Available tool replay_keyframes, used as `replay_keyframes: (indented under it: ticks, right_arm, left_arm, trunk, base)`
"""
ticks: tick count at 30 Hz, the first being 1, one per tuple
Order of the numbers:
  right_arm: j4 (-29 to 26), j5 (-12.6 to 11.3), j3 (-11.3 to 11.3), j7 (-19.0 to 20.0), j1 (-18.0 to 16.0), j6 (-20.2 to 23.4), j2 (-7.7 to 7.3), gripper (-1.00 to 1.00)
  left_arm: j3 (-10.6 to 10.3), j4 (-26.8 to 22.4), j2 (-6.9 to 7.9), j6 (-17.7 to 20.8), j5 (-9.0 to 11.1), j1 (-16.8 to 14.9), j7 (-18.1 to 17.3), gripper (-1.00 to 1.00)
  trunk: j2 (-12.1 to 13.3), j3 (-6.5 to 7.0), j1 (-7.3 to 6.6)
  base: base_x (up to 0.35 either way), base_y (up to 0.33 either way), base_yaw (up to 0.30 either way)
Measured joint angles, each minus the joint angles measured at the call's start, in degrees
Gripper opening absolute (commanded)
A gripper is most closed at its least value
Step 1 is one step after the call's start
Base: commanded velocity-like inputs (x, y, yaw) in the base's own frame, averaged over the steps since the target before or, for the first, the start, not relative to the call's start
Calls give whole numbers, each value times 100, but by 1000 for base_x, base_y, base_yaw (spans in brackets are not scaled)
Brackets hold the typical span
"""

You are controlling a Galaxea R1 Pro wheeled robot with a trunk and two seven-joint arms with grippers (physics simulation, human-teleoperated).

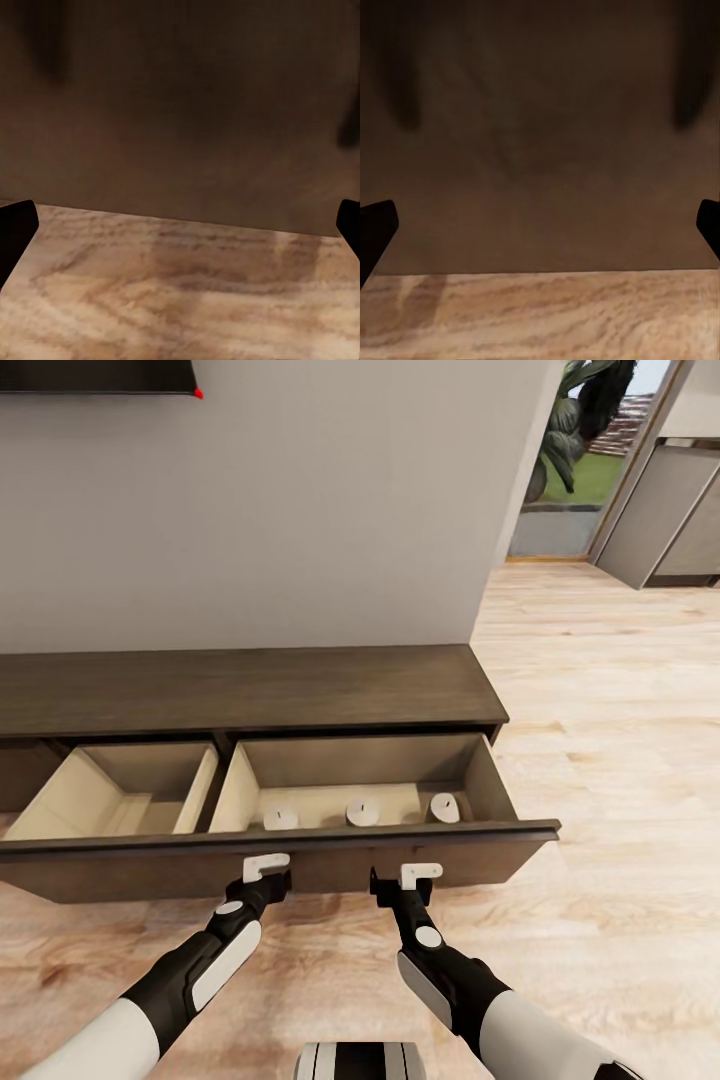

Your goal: Place each of the two pumpkins and all three candles from the living room inside a cabinet in the living room (use any cabinet), then make sure every cabinet is closed, and position the cauldron so it is next to a table in the living room.

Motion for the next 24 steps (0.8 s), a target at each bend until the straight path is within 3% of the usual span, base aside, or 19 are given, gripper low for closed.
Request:
replay_keyframes:
  ticks: [24]
  right_arm:
    - [-1,2,0,-6,0,2,0,100]
  left_arm:
    - [-8,4,-1,8,72,2,-6,100]
  trunk:
    - [0,0,-1]
  base:
    - [149,24,0]
